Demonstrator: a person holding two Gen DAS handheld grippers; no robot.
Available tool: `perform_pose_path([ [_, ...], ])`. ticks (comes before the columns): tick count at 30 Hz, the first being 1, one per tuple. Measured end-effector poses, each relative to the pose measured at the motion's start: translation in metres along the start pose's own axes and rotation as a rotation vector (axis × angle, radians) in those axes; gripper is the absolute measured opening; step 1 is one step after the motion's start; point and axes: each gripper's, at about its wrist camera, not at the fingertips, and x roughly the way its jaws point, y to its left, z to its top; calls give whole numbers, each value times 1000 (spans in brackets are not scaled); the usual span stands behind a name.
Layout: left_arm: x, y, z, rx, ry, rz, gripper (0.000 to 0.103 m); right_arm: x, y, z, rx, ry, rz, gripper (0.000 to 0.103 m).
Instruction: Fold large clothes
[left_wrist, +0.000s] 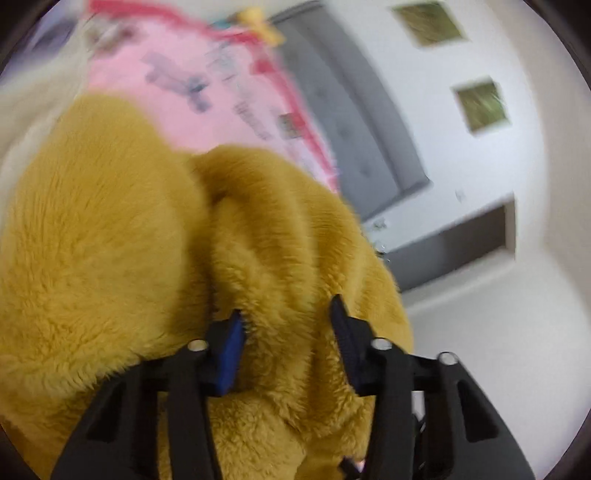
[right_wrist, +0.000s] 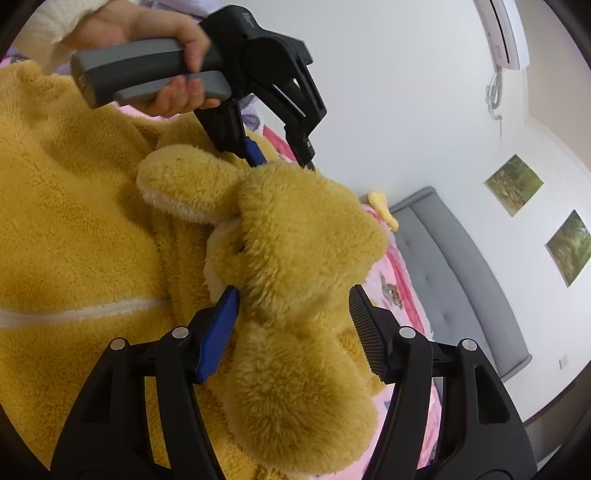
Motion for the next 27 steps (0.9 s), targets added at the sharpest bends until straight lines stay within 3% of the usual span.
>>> perform_pose_path([
  [3,12,19,1,-128,-2,-9,38,3,3,-1,6,19,7,59],
  [5,23,31,-3,-227,25,-77,45,3,3,-2,10,28,12,59],
  [7,28,34,-5,-261,20,-105,43,10,5,-5,11,58,31,59],
  [8,29,34,-5,-263,7,-103,16,14,6,-6,10,83,47,59],
  [10,30,34,-6,-273,-16,-89,11,23,10,-10,13,133,60,54],
  [11,29,32,-7,-267,-31,-101,9,27,11,-10,21,140,73,41],
  [13,21,22,-8,-213,-68,-133,9,30,8,-9,33,138,76,34],
  [15,7,11,-17,-163,-131,-152,8,29,4,-4,31,124,65,31],
  [17,-17,6,-16,-139,-248,-241,8,26,5,-2,-23,91,6,29],
  [19,-31,6,-17,-139,-265,-251,8,20,7,3,-149,17,-86,29],
  [22,-61,8,-28,-77,-312,-284,8,12,12,11,-281,-54,-146,28],
  [25,-75,30,-49,-94,-270,-242,8,1,19,9,-298,-60,-81,28],
  [27,-67,49,-73,-91,-193,-173,8,3,35,-6,-357,-22,-62,28],
])
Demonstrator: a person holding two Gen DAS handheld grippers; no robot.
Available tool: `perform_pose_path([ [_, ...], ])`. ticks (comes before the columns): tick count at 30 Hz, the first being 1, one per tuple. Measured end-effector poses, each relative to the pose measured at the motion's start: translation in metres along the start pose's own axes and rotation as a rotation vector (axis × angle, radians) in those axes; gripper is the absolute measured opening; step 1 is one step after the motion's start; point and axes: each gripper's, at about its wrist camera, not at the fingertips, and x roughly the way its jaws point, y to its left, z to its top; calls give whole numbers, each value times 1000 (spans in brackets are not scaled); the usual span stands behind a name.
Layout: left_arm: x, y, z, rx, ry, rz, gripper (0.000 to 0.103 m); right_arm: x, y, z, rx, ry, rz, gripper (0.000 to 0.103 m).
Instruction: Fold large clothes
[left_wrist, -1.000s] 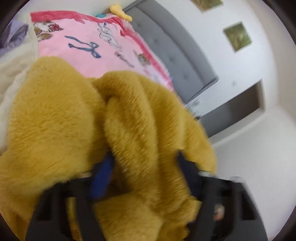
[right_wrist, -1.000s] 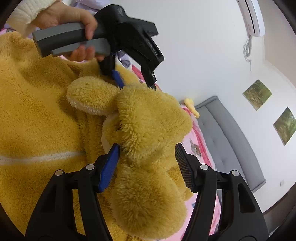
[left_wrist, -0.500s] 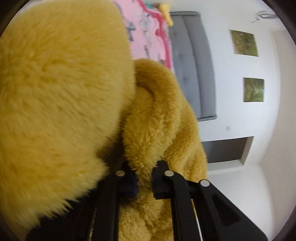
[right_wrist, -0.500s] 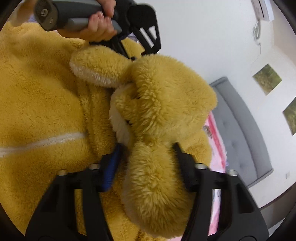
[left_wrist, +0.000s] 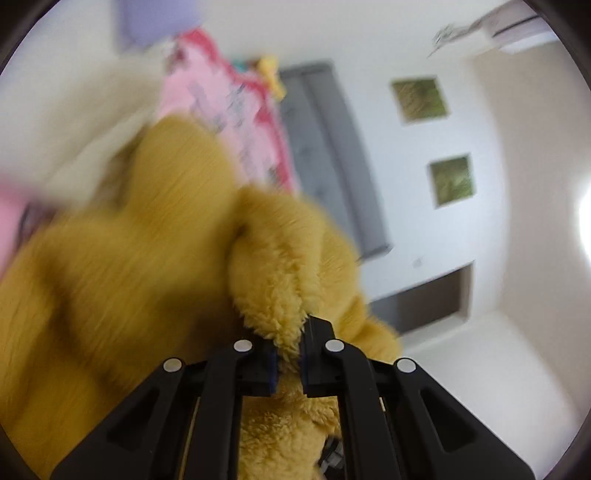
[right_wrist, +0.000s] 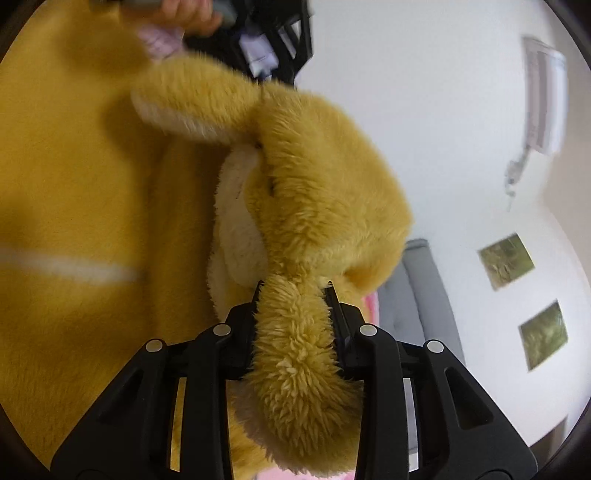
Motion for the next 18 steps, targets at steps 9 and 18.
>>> perform_pose_path([
  [9,8,34,-46,-8,-5,91,9,-25,52,-17,36,121,91,36],
  [18,-12,-67,-41,460,48,219,14,-89,-33,5,423,-151,54,67],
])
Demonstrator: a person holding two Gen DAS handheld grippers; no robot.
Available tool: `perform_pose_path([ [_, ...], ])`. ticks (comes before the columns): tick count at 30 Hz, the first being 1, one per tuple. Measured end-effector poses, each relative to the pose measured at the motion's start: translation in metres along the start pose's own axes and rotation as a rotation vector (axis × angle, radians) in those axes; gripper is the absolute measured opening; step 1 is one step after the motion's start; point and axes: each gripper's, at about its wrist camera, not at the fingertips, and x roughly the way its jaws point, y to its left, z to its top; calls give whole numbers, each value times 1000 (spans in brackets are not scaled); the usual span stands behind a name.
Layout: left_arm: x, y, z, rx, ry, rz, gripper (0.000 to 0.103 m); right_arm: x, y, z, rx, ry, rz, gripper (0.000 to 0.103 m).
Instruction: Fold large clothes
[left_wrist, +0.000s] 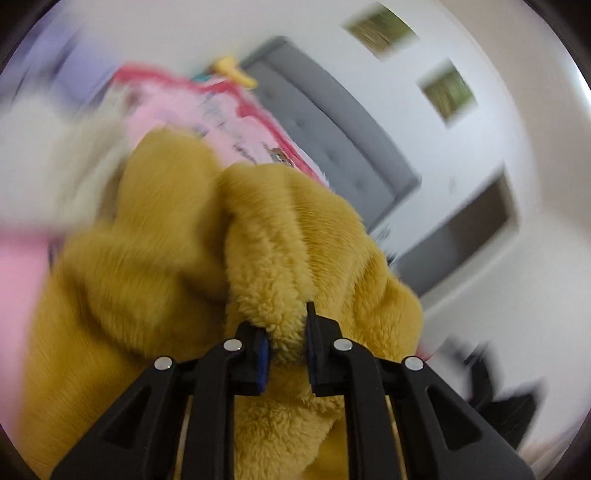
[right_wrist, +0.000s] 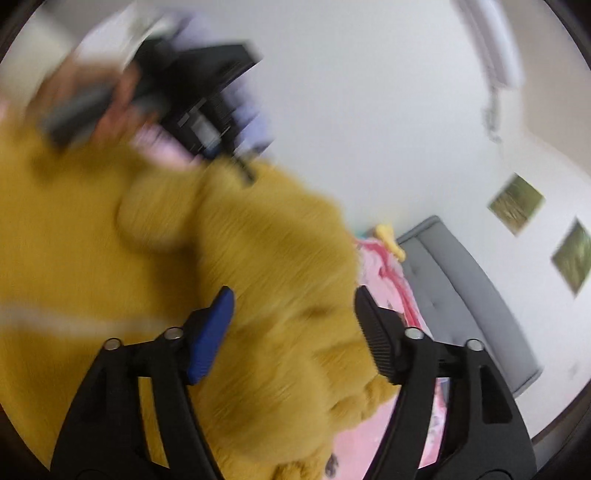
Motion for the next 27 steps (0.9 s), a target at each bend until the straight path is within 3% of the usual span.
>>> perform_pose_path([
  [3,3,-33,12,144,21,61,15,24,-35,13,109,37,4,56],
  [5,0,-33,17,99,16,86,15,33,-48,21,212,39,59,55],
  [7,0,-18,15,3,26,84,15,48,-55,26,290,69,46,56],
  [9,0,0,5,-46,51,142,15,68,-55,28,320,132,76,56],
  [11,4,28,-5,-145,98,137,16,88,-41,21,317,199,158,42],
  [16,5,55,-26,-205,125,166,30,116,29,4,173,328,225,40],
  [18,7,55,-25,-185,122,175,30,124,27,1,172,338,218,40],
  [21,-19,28,-19,-29,7,214,30,106,13,11,228,248,201,40],
  [23,-43,-4,-20,178,-86,279,31,81,-6,16,289,152,195,46],
  [27,-50,-48,-16,405,-82,229,45,49,-48,23,352,16,132,56],
])
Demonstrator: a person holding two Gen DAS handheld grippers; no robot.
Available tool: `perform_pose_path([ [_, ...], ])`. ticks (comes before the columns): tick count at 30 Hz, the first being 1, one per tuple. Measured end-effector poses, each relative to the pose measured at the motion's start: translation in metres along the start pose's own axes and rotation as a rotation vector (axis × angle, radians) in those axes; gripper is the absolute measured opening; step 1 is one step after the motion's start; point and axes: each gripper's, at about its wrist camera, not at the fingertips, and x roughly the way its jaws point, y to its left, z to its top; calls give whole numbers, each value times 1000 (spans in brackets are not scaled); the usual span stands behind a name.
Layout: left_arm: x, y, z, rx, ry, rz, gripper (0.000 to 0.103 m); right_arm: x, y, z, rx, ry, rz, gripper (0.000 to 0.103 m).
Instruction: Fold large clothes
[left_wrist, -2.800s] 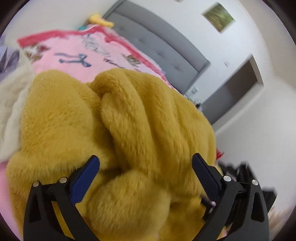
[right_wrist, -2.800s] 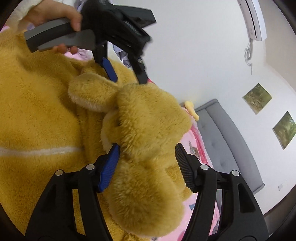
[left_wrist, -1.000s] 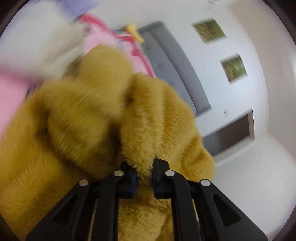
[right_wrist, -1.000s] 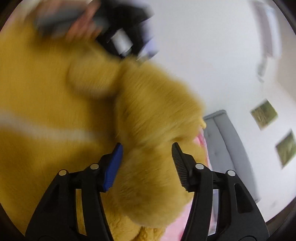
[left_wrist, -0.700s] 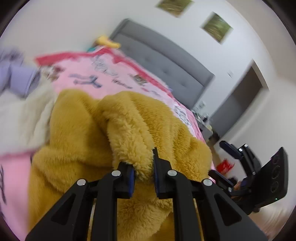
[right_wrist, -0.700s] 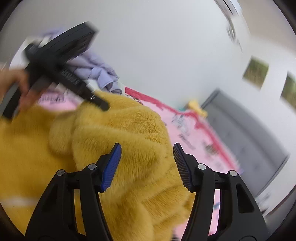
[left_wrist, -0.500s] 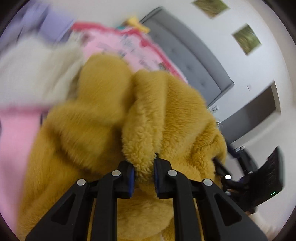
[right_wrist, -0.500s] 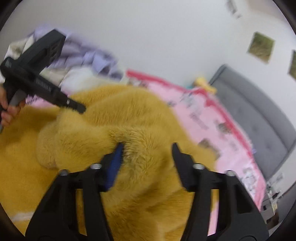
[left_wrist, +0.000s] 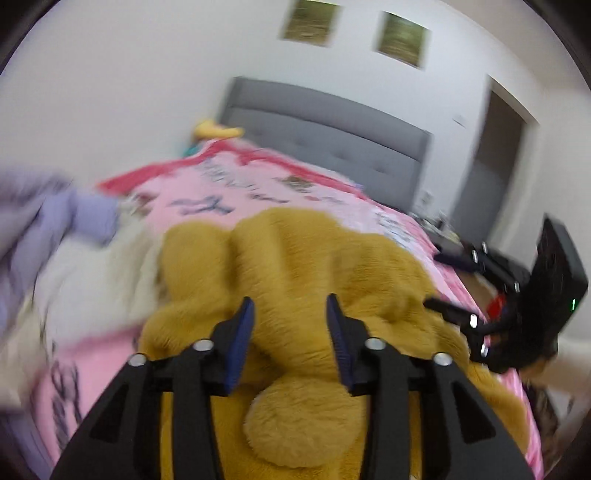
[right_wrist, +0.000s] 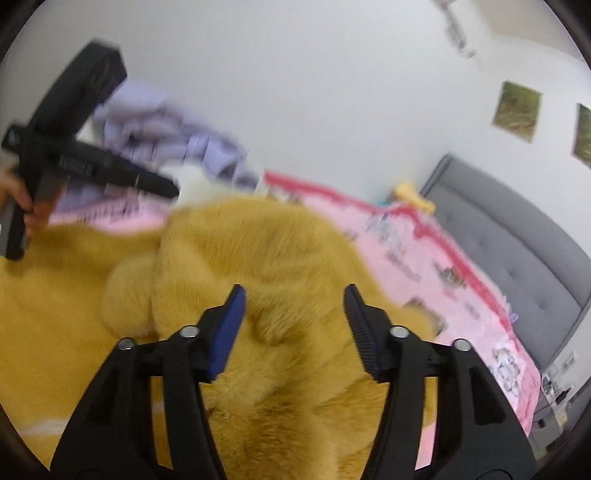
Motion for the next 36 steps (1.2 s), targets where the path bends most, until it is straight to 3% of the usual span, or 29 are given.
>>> perform_pose_path([
  [2,9,-5,9,31,6,-25,55,2,-11,8,-15,-13,-26,57],
  [4,31,-8,28,71,40,-22,63,18,-16,8,-64,29,-65,57],
  [7,85,5,42,13,219,-65,64,37,-26,8,-35,105,-44,56],
  [9,107,15,30,-9,292,-45,64,54,-34,-1,-15,184,-38,53],
  [14,120,19,-3,15,320,-32,64,72,-48,-45,85,312,-36,53],
  [23,132,19,-23,16,281,-1,63,84,-48,-73,138,325,-49,54],
  [25,128,11,-20,50,283,18,63,83,-49,-70,152,325,-51,56],
  [27,117,0,-10,99,268,29,70,77,-49,-60,146,316,-48,61],
  [29,99,-13,-4,156,249,20,90,56,-49,-42,145,262,-45,78],
  [32,60,-29,-1,237,194,41,96,6,-40,-21,81,137,-60,87],
  [36,-3,-29,-17,248,186,80,98,-53,-32,-16,66,154,-85,90],
])
